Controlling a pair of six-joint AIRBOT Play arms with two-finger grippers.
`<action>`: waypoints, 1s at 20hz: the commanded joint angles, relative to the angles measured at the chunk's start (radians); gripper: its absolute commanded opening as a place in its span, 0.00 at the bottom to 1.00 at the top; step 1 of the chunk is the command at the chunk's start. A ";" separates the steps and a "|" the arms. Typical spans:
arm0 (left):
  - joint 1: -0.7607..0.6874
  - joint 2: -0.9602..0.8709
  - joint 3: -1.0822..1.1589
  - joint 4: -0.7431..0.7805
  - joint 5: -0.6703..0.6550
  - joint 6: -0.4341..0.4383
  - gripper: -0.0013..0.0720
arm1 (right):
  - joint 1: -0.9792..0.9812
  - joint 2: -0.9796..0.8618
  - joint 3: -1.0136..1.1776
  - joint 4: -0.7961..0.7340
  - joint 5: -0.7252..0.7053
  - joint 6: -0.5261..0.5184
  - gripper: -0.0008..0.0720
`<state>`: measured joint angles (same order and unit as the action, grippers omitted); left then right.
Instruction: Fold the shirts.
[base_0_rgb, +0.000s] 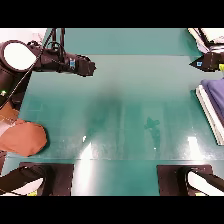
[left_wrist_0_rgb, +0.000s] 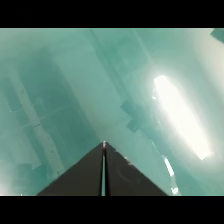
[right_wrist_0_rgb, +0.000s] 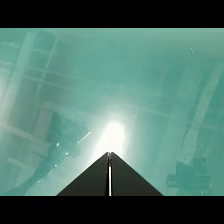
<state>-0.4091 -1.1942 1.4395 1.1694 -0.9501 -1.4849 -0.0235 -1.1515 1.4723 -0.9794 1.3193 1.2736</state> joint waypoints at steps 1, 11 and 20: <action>0.000 0.000 0.000 0.000 0.000 0.000 0.05 | 0.001 0.001 0.001 0.000 0.000 0.000 0.03; 0.000 0.000 0.000 0.000 0.000 0.000 0.05 | 0.001 0.001 0.001 0.000 0.000 0.001 0.03; 0.093 0.085 0.014 0.240 -0.324 0.000 0.05 | 0.001 0.001 0.001 0.002 0.000 0.001 0.04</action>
<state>-0.3676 -1.1568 1.4487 1.2587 -1.0508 -1.4860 -0.0235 -1.1515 1.4723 -0.9798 1.3193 1.2739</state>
